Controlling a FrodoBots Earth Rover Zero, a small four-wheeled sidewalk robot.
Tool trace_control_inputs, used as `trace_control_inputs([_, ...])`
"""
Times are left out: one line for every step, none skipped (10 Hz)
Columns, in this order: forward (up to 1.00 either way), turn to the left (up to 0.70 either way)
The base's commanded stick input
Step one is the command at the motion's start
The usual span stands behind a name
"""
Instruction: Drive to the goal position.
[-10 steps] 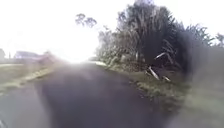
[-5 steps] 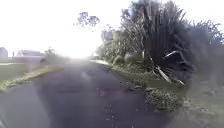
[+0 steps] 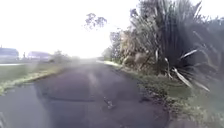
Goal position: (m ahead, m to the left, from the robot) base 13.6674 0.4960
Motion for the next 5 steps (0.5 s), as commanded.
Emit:
trace_control_inputs([1.0, 0.0])
trace_control_inputs([1.0, 0.0])
trace_control_inputs([1.0, 0.0])
trace_control_inputs([1.0, 0.0])
trace_control_inputs([1.0, 0.0])
